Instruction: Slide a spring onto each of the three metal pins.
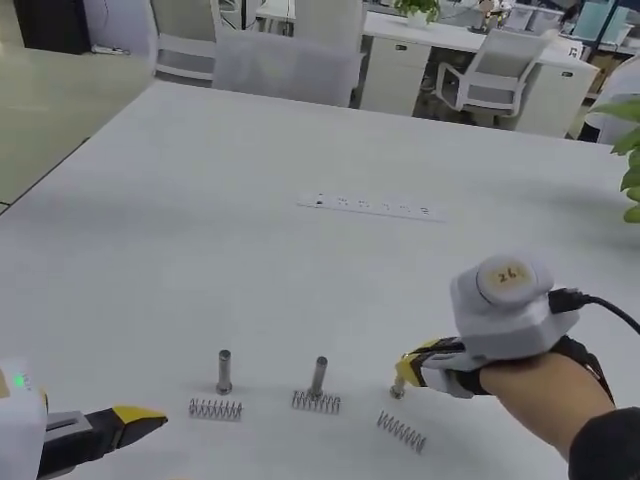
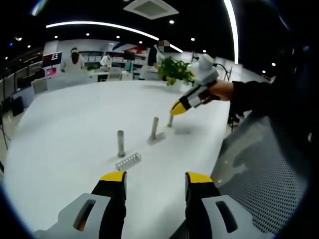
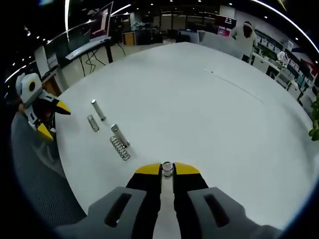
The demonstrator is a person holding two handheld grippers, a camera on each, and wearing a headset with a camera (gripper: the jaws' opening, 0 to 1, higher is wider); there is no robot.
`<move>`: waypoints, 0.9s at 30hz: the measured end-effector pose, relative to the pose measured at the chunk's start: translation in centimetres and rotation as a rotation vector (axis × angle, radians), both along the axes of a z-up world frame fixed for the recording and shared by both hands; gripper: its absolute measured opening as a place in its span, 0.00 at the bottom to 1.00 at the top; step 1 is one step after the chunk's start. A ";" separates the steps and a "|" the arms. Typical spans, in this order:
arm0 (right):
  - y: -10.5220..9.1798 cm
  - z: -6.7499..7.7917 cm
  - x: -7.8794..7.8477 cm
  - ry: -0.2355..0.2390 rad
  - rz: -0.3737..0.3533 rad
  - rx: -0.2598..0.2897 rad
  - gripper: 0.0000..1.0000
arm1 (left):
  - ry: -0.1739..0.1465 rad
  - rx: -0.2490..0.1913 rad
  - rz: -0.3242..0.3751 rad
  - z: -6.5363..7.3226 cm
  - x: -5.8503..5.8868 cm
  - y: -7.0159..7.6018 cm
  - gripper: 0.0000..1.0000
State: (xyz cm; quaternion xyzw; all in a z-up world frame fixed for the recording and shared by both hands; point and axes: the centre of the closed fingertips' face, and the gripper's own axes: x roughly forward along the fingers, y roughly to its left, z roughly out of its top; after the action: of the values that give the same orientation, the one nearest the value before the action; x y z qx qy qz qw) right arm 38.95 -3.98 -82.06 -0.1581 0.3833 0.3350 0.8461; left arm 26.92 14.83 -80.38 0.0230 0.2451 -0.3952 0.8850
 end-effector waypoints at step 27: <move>-0.4 0.0 -0.9 0.000 -0.005 0.009 0.05 | 0.005 -0.007 -0.002 0.0 0.1 -0.1 0.41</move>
State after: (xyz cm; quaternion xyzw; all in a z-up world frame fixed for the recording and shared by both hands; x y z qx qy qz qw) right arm 38.09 -4.40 -82.09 -0.1535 0.3821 0.3348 0.8476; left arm 27.00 14.73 -80.40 0.0191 0.2460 -0.3970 0.8840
